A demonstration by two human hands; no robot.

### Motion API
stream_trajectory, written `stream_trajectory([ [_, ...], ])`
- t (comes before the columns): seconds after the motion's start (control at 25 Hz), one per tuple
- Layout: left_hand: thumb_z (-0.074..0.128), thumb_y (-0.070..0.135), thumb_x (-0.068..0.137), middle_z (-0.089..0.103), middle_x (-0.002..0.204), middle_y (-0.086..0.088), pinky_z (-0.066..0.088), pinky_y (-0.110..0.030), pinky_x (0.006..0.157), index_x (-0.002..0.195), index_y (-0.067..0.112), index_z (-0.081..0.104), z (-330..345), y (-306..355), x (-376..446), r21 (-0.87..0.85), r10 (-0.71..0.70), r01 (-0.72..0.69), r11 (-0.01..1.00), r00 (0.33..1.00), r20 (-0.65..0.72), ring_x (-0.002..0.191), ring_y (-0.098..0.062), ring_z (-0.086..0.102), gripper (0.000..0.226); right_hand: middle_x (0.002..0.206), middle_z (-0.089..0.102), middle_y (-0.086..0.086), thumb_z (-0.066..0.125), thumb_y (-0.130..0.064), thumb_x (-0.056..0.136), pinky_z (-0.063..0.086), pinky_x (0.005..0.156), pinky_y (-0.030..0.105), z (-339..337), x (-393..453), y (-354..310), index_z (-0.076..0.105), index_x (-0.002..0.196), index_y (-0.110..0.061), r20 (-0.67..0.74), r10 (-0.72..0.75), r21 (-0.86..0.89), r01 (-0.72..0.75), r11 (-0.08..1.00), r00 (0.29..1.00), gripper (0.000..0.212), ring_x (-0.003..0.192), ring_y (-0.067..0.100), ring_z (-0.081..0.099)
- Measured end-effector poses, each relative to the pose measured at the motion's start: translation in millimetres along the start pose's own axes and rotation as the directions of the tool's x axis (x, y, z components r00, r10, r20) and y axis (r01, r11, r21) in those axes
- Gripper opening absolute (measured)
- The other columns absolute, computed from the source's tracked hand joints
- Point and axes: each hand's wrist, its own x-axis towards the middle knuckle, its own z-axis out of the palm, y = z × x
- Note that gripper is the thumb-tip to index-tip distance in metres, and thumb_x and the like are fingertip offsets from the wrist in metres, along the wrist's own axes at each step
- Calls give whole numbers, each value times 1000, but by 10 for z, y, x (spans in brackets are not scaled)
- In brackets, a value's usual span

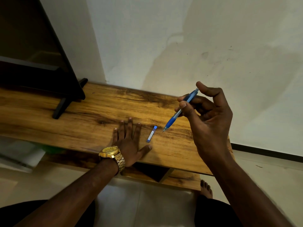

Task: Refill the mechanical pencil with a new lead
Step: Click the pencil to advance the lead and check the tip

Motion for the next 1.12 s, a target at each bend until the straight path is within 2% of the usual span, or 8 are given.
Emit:
stream_trajectory([
  [0.2, 27, 88, 91, -39, 172, -11, -8, -60, 131, 168, 29, -19, 3, -3, 19, 8, 1, -1, 1000, 1000, 10, 161, -40, -29, 107, 108, 84, 10, 76, 4, 96, 68, 88, 40, 1, -13, -5, 54, 141, -9, 9, 3, -2, -3, 1000, 1000, 52, 96, 27, 83],
  [0.44, 23, 91, 88, -38, 173, -9, -8, -61, 129, 168, 30, -18, 80, -43, 61, 8, 3, -3, 1000, 1000, -4, 162, -40, -28, 109, 107, 85, 4, 78, 0, 96, 67, 87, 31, 6, -22, -18, 56, 143, -11, 21, 9, -92, -7, 996, 1000, 54, 99, 18, 84],
  [0.68, 7, 96, 75, -39, 172, -9, -10, -60, 129, 168, 30, -20, 90, -55, 68, -3, 1, -1, 1000, 1000, 6, 162, -39, -28, 116, 108, 85, 3, 78, -3, 96, 67, 87, 30, 0, -27, -10, 57, 143, -12, 48, -2, -126, 8, 992, 999, 52, 101, 14, 84],
  [0.88, 24, 90, 89, -40, 171, -9, -10, -60, 130, 168, 29, -21, 48, -26, 56, 4, -1, 1, 1000, 1000, 22, 161, -39, -30, 109, 108, 84, 3, 78, -3, 96, 67, 87, 32, 11, -31, -20, 58, 141, -13, 54, 1, -127, 6, 992, 999, 50, 98, 15, 84],
  [1.12, 28, 86, 92, -40, 171, -10, -9, -60, 131, 168, 27, -21, -9, 3, 22, 11, -3, 2, 1000, 999, 33, 161, -40, -30, 108, 107, 84, 6, 78, -3, 96, 67, 88, 33, 5, -26, -49, 58, 141, -12, 18, -17, -119, 19, 993, 1000, 50, 95, 17, 84],
])
